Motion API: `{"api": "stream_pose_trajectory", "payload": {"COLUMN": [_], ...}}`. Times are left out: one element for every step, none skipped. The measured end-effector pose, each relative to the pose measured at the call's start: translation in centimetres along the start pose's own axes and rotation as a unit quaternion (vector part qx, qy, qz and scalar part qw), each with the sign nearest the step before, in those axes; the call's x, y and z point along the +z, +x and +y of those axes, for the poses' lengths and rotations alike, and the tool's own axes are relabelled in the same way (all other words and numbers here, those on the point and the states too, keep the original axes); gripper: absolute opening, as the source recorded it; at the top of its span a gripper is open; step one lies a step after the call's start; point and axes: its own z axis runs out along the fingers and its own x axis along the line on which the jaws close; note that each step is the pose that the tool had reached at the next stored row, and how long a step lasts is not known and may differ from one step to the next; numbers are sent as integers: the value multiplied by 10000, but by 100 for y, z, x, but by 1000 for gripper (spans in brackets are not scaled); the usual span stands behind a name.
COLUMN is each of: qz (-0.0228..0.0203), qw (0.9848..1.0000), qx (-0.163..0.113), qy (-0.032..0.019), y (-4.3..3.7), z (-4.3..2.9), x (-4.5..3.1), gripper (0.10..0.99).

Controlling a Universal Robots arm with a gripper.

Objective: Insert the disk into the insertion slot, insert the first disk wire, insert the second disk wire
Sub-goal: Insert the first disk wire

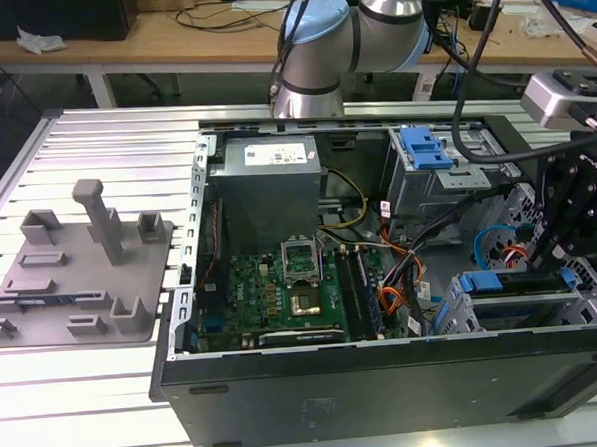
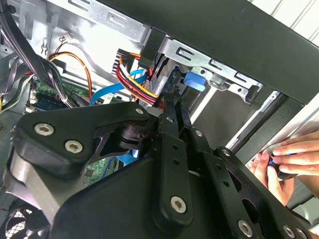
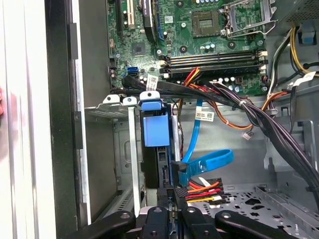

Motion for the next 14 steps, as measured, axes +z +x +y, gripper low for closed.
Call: {"api": "stream_pose_trajectory", "payload": {"qz": [1, 1, 2, 2, 2, 2, 3, 4, 4, 4, 3, 4, 4, 5], "qw": [10000, 10000, 10000, 10000, 10000, 10000, 10000, 10000, 10000, 10000, 10000, 10000, 10000, 10000], "qx": [0, 0, 0, -1, -1, -1, -1, -1, -1, -1, -1, -1, -1, -1], "qy": [-1, -2, -4, -6, -7, -8, -10, -11, -12, -13, -14, -15, -15, -16], "y": [0, -1, -1, -1, -2, -2, -3, -3, -3, -3, -4, -4, -4, -5], "z": [0, -1, -1, -2, -2, -3, -5, -6, -7, -8, -10, -11, -13, -15], "x": [4, 9, 13, 17, 20, 23, 27, 29, 32, 34, 36, 37, 38, 41], "gripper": [165, 165, 165, 165, 165, 165, 165, 165, 165, 165, 165, 165, 165, 165]}}
